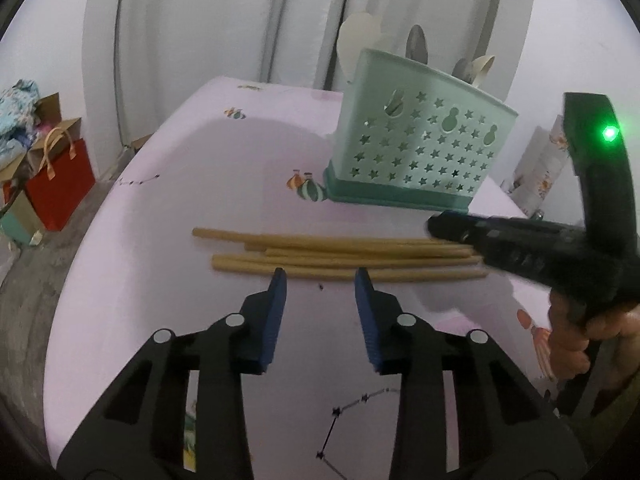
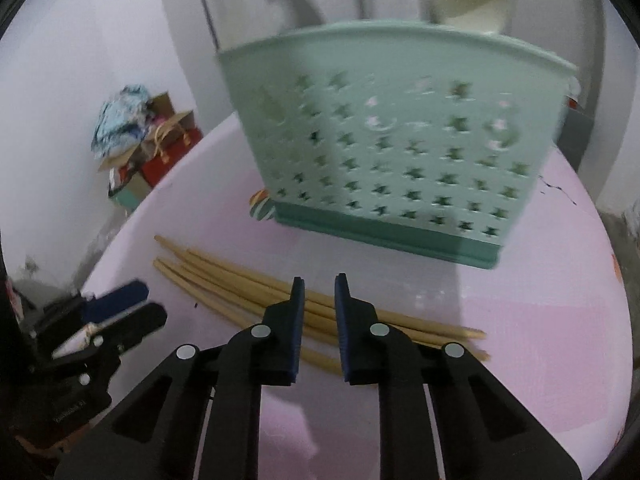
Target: Organize utensils
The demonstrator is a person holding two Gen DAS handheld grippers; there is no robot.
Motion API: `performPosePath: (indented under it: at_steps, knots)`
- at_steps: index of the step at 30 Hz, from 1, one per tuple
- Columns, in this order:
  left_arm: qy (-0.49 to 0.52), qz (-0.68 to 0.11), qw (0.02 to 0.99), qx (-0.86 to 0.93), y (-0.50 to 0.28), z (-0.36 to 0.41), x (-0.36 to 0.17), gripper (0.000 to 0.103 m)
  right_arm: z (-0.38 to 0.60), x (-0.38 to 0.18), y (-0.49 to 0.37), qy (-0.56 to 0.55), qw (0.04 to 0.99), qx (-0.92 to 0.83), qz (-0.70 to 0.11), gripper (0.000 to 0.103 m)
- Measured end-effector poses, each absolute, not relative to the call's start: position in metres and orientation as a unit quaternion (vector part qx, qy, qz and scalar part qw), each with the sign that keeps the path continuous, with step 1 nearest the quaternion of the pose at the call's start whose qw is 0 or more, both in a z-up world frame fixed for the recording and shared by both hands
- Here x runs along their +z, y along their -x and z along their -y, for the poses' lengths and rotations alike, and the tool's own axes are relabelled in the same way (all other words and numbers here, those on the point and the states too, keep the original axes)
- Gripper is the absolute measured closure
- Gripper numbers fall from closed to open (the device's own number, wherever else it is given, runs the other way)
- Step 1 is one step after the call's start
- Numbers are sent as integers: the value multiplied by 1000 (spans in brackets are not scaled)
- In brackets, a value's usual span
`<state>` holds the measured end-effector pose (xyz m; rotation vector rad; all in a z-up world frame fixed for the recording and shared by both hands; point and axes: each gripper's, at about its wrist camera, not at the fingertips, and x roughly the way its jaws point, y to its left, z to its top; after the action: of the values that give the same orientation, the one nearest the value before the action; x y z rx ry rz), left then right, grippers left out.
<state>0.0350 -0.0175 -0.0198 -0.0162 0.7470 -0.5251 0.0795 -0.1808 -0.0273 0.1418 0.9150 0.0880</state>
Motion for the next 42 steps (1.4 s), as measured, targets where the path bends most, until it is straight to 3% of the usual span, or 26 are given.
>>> performPosePath:
  at_steps: [2, 14, 24, 36, 42]
  knots:
    - [4, -357, 898, -257, -39, 22, -18, 76, 173, -35, -81, -50, 887, 51, -455, 91]
    - [1, -375, 881, -288, -35, 42, -27, 77, 167, -34, -35, 13, 888, 66, -455, 92]
    - [-34, -340, 891, -299, -44, 40, 1, 77, 214, -5, -12, -103, 893, 79, -431, 92]
    - [-159, -414, 843, -306, -111, 74, -28, 77, 164, -37, 12, -113, 830, 171, -519, 92]
    - [-136, -435, 833, -314, -114, 67, -26, 77, 186, -36, -7, -146, 834, 129, -516, 92]
